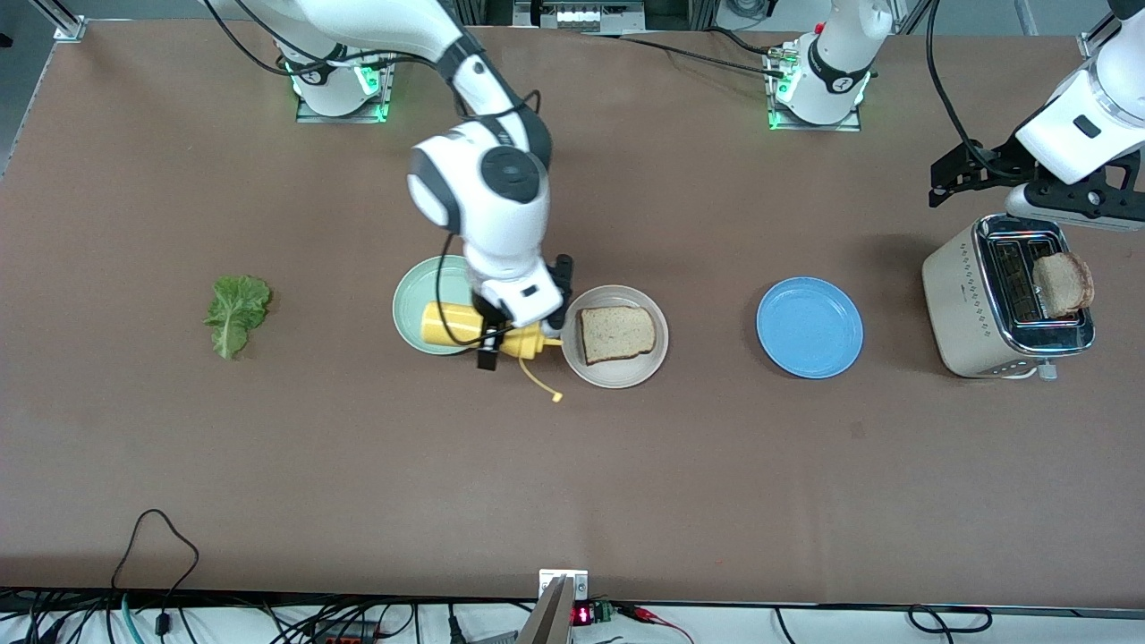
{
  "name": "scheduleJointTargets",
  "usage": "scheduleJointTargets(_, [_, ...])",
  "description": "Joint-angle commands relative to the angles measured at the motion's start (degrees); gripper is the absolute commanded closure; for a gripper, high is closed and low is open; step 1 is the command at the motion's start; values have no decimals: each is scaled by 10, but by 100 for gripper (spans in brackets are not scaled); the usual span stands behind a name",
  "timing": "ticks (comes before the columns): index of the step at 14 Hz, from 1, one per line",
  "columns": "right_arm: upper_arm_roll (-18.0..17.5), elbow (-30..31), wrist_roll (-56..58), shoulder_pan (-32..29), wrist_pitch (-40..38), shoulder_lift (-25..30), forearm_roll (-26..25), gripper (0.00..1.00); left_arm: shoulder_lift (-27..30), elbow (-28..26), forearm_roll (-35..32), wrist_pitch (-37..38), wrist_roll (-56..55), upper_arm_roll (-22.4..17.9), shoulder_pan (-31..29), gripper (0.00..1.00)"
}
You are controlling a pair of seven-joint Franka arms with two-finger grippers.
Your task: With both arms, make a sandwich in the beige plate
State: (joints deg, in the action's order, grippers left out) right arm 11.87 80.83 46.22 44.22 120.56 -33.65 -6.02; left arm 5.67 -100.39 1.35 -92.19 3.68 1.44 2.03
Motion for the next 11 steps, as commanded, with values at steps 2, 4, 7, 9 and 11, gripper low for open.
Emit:
scheduleJointTargets(2, [-10,97,154,-69,31,88,153,66,2,5,6,10,7,1,-2,0])
scheduleJointTargets(4, [-10,142,225,-95,54,120,225,66,2,5,6,10,7,1,-3,0])
scheduleJointTargets(7, [-10,187,348,-144,57,143,351,66,2,5,6,12,7,1,-3,0])
scheduleJointTargets(9, [-10,216,446,-179,52,148,453,66,2,5,6,12,7,1,-3,0])
scheduleJointTargets(11, [-10,254,545,-215,45,152,547,66,2,5,6,12,7,1,-3,0])
